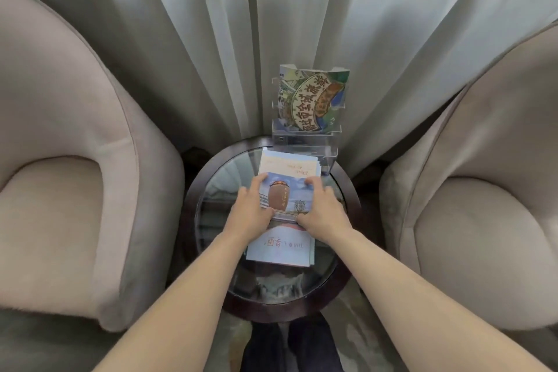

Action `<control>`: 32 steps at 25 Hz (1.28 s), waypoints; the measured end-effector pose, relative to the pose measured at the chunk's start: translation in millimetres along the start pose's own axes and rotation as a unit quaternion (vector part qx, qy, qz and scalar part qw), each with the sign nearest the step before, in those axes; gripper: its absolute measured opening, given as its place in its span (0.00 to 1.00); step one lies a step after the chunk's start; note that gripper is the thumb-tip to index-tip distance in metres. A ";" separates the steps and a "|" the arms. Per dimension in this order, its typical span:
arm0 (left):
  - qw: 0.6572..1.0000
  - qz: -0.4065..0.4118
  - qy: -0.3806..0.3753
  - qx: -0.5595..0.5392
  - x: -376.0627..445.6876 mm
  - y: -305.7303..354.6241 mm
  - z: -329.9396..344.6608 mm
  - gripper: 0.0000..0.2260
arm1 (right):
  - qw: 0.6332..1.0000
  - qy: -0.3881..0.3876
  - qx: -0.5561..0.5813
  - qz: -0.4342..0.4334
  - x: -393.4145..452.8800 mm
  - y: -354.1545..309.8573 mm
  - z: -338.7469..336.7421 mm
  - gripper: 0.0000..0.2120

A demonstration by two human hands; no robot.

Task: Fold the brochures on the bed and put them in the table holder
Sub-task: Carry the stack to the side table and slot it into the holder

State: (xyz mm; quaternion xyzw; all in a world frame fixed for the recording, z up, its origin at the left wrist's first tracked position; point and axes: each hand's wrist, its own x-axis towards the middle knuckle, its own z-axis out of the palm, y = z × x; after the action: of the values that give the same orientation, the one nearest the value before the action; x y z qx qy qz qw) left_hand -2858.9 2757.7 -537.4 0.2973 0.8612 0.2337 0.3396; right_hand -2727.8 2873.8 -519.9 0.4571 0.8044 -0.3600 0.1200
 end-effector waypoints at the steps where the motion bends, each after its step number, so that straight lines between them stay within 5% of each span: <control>1: 1.000 -0.009 -0.006 -0.001 7.0 -7.7 9.6 0.34 | 1.000 -0.009 -0.002 0.003 9.6 8.1 10.3 0.35; 12: 0.996 -0.051 -0.032 0.071 31.1 -61.1 86.3 0.33 | 0.998 -0.056 -0.031 0.014 56.2 62.3 81.2 0.34; 20: 0.988 -0.053 -0.007 0.148 36.3 -49.5 94.8 0.31 | 0.982 -0.024 -0.189 -0.011 59.4 56.7 83.8 0.30; 25: 0.987 -0.069 0.001 0.147 35.6 -45.5 97.6 0.33 | 0.990 -0.029 -0.137 0.015 59.6 53.2 85.9 0.33; 29: 0.992 -0.121 0.023 0.010 28.2 -35.5 98.6 0.37 | 0.996 0.001 0.021 0.084 53.8 48.8 85.9 0.39; 32: 0.989 -0.131 0.044 -0.044 26.4 -31.6 99.5 0.29 | 0.989 0.018 0.080 0.120 53.7 47.1 87.8 0.35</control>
State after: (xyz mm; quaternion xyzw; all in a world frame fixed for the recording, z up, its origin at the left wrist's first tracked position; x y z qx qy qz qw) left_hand -2813.7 2772.8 -634.0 0.1564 0.8957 0.2379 0.3414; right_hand -2730.8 2863.4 -632.6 0.5649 0.7144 -0.3977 0.1111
